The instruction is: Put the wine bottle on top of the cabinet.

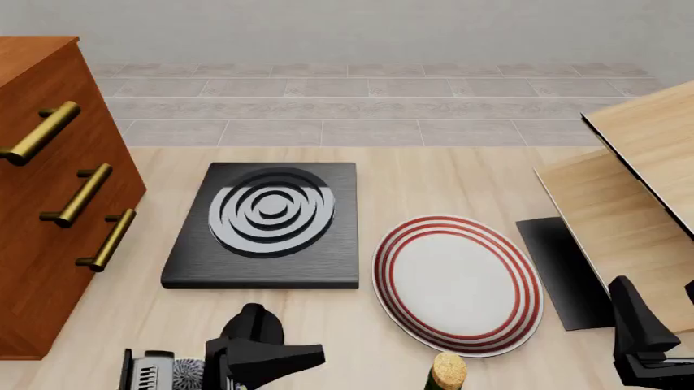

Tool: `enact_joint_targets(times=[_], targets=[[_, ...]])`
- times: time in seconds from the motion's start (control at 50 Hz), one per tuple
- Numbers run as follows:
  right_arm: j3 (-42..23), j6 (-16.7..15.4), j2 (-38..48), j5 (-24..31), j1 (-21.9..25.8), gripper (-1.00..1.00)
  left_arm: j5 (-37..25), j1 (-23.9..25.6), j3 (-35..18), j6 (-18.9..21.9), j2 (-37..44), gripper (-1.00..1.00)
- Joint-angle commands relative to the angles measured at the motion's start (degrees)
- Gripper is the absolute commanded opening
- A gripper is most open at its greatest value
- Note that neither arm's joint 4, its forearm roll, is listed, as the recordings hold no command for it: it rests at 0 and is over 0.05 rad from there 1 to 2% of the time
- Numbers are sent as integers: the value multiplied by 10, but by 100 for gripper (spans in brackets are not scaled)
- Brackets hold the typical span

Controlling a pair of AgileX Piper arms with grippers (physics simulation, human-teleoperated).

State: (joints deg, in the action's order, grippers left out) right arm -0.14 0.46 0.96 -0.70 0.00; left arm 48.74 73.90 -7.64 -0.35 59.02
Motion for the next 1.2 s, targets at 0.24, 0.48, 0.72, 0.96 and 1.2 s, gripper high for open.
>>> enact_joint_targets(times=[0.24, 0.48, 0.72, 0.96, 1.2], targets=[[0, 0, 0, 0, 0, 100, 124, 17, -8, 4, 155, 100], [0, 0, 0, 0, 0, 100, 144, 18, -19, 1, 186, 100], [0, 0, 0, 0, 0, 100, 177, 13, -19, 2, 227, 100], [0, 0, 0, 0, 0, 100, 201, 11, -27, -1, 270, 100], [0, 0, 0, 0, 0, 100, 209, 15, -44, 2, 300, 100]])
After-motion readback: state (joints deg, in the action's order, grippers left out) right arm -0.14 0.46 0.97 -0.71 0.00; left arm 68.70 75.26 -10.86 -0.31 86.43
